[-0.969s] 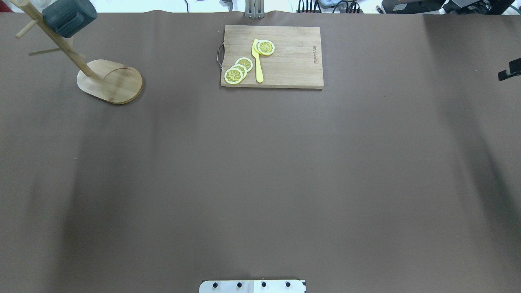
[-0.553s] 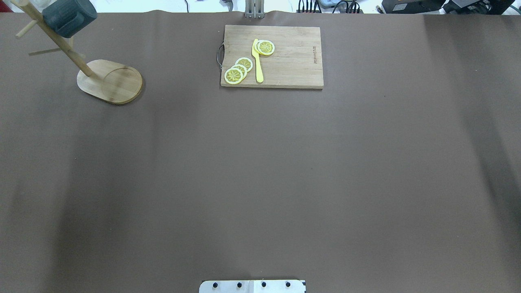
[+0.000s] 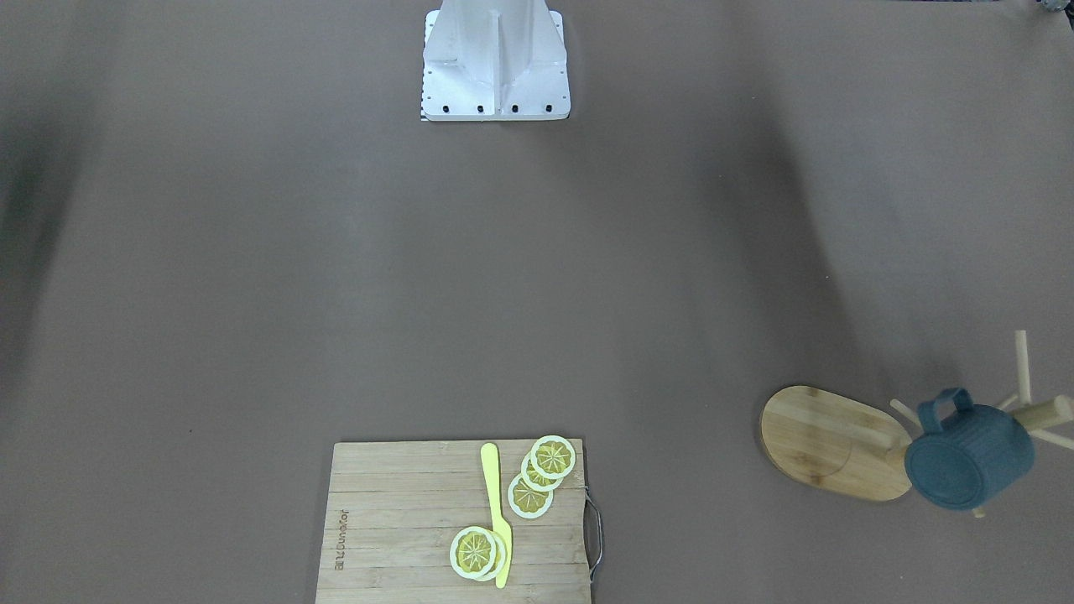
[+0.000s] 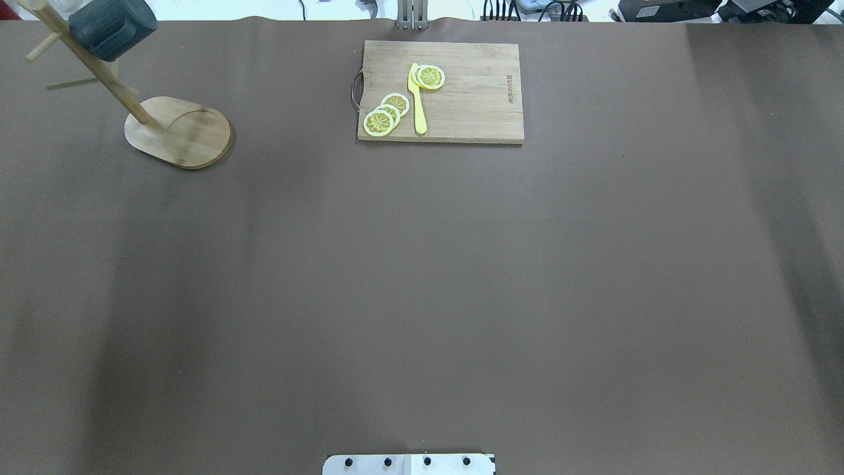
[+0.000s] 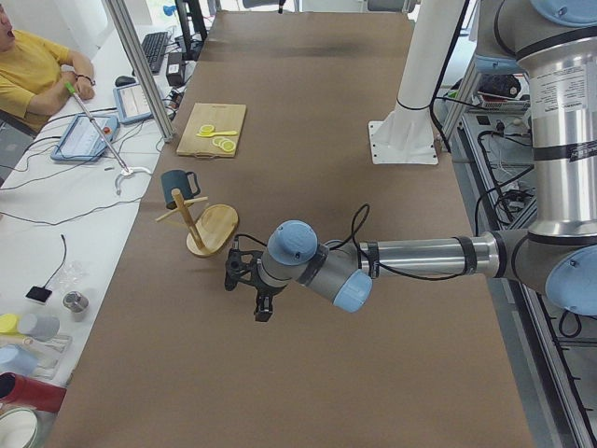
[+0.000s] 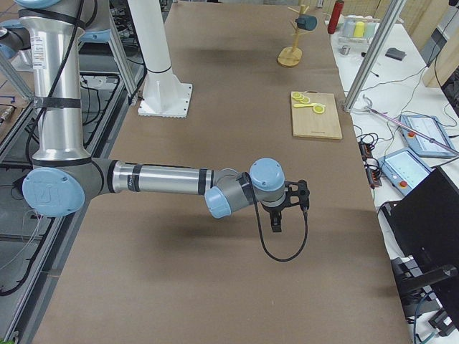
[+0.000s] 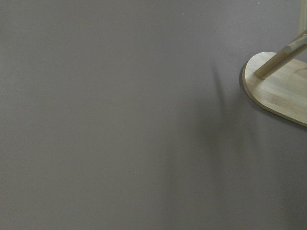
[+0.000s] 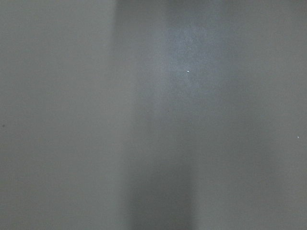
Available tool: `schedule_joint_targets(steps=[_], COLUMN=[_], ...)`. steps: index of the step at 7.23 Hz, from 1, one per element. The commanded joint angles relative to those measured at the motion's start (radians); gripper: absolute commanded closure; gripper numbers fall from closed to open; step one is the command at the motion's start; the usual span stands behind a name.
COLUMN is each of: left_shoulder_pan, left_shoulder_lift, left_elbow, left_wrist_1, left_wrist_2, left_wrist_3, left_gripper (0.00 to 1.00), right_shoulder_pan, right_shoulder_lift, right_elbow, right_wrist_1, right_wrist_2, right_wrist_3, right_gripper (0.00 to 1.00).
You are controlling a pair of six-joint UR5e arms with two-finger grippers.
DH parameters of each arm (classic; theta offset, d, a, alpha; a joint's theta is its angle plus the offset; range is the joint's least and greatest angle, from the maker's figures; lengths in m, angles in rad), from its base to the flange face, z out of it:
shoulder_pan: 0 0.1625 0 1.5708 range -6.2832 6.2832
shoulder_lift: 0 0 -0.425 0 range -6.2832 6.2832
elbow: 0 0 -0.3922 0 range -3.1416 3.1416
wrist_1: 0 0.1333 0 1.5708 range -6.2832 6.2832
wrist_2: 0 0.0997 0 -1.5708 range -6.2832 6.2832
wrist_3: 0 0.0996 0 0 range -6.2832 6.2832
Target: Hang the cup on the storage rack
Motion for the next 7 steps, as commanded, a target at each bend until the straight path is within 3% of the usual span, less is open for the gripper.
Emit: schedule_joint_targets(steps=[1,7], left_shoulder_pan=[0.027,0.023], left_shoulder_lift=[0.003,-0.008], left_elbow=[-0.003,-0.017], left_wrist_1=[-0.002,-0.004], left_wrist_2=[-0.058,-0.072], left_wrist_3=[0.014,0.015], left_gripper=[0.02,0.02], right_shoulder_pan=[-0.008,0.003], right_shoulder_lift=[0.006,0.019], right_elbow=[0.001,0.010], right_wrist_1=[-0.018,-0.030], right_wrist_2=[-0.001,-0.003], right_wrist_3=[0.000,0.000], right_gripper=[0.00,0.00])
